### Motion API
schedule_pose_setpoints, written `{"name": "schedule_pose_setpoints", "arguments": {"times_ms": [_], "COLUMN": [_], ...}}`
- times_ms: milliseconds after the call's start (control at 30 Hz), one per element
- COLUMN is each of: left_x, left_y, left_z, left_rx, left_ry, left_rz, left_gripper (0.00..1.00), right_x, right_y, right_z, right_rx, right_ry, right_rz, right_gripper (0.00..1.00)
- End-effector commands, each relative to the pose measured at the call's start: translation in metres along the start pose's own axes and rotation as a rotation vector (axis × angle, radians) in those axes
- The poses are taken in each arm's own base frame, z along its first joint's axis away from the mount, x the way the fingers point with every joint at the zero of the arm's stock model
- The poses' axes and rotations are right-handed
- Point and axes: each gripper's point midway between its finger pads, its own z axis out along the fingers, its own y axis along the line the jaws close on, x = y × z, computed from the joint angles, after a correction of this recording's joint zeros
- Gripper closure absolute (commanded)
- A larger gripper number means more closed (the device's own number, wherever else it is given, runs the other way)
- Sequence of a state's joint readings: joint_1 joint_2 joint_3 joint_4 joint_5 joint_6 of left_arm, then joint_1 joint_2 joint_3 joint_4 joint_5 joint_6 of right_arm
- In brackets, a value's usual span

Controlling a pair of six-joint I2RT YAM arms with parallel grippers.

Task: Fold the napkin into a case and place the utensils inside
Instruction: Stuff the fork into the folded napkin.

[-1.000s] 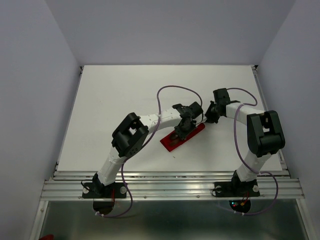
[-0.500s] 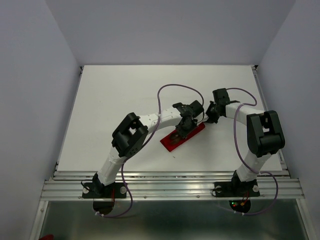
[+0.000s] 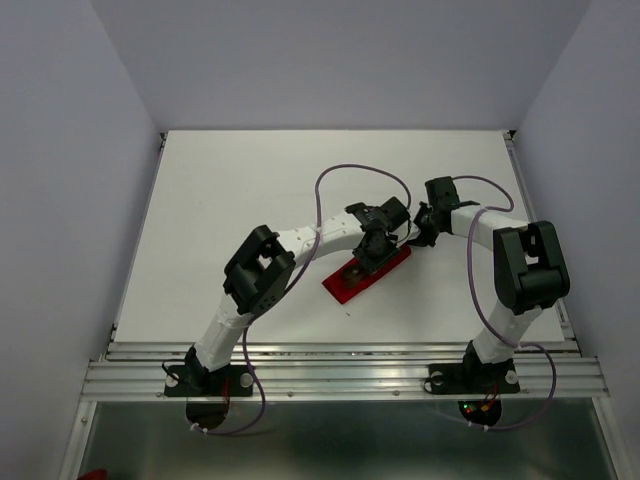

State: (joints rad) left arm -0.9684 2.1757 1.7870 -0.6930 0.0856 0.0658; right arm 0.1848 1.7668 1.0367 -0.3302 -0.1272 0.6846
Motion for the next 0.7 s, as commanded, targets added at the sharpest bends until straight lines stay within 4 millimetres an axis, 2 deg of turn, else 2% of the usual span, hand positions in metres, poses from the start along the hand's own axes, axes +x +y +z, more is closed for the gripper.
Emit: {"name": "schedule_pose_setpoints", "arguments": {"times_ms": [0,267,467,500,533,600,667], "left_x": [-0.015,-0.007,-0.009,-0.001,-0.003,0.006,0.025], "left_y": [0.0,0.003,-0.005,-0.005,-0.005,-0.005,-0.001], "left_z": [-0.024,-0.044,-0.08,-0.08,-0.089,-0.091,-0.087], "left_rx": [-0.007,-0.036,-0.013,-0.015,-0.013,-0.013,-0.021], "left_ry": [-0.06,-0.085,-0.173,-0.165,-0.195,-0.195,-0.182], "left_rz": [0.008,-0.027,-0.142,-0.16,-0.179,-0.228,-0.292], "left_gripper": [0.59,0.59,0.59,0.59,0.59,0.59,0.61], "right_x": [-0.003,-0.003,-0.003,-0.002,-0.002,-0.003,-0.003], "right_y": [0.01,0.01,0.01,0.01,0.01,0.011,0.011], "right_z": [-0.006,-0.007,-0.008,-0.007,-0.008,-0.008,-0.008], "right_rx": [-0.016,-0.018,-0.019,-0.018,-0.019,-0.021,-0.022], "right_ry": [-0.022,-0.025,-0.026,-0.025,-0.026,-0.026,-0.027], "right_rz": [-0.033,-0.033,-0.032,-0.032,-0.032,-0.033,-0.034], "right_gripper": [0.8,0.8,0.8,0.8,0.8,0.8,0.8]}}
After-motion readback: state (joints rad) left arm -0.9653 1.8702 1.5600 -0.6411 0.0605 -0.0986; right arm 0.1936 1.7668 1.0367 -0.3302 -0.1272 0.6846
